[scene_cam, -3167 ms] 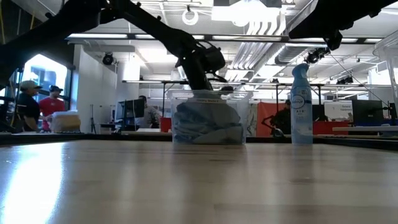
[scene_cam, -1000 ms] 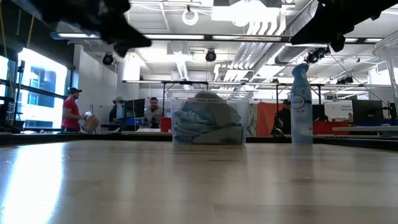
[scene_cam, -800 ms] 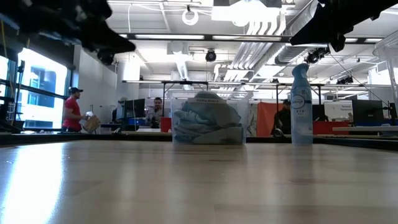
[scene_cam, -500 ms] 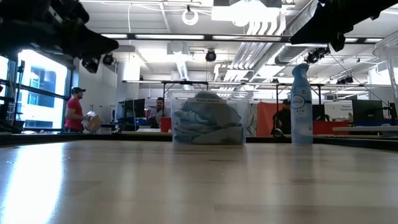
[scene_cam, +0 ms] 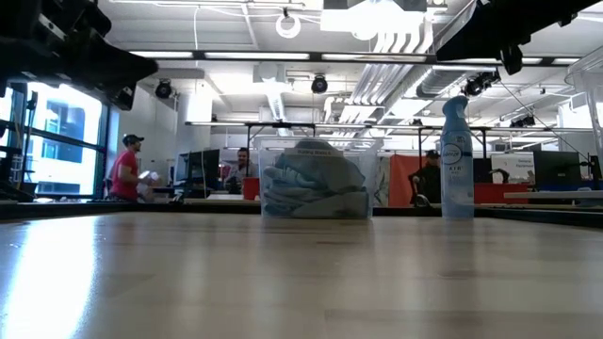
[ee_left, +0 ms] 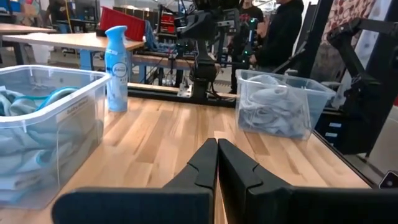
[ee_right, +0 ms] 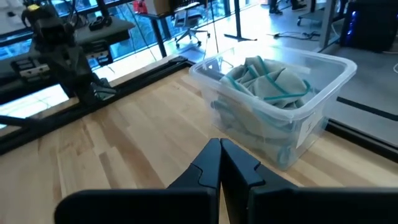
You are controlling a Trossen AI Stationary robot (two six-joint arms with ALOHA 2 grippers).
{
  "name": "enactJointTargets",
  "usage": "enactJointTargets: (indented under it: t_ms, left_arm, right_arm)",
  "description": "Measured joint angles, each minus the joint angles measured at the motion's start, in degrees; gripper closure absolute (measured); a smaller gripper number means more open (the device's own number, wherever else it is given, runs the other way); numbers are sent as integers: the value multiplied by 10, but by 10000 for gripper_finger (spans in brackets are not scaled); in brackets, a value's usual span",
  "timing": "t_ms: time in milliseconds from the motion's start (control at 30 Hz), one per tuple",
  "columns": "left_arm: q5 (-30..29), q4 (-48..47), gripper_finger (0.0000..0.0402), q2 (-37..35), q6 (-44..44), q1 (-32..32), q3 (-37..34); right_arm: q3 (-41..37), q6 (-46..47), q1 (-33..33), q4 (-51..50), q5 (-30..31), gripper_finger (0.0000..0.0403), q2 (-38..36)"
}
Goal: Sort microfiber towel by color & place in baskets
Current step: Return to Home Position
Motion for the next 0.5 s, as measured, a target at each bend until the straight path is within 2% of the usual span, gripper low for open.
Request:
enactJointTargets:
  t_ms: [500]
  left_arm:
    - [6, -80, 401, -111, 29, 0, 0]
  right_arm:
    - [0, 17, 0, 1, 23, 402, 0]
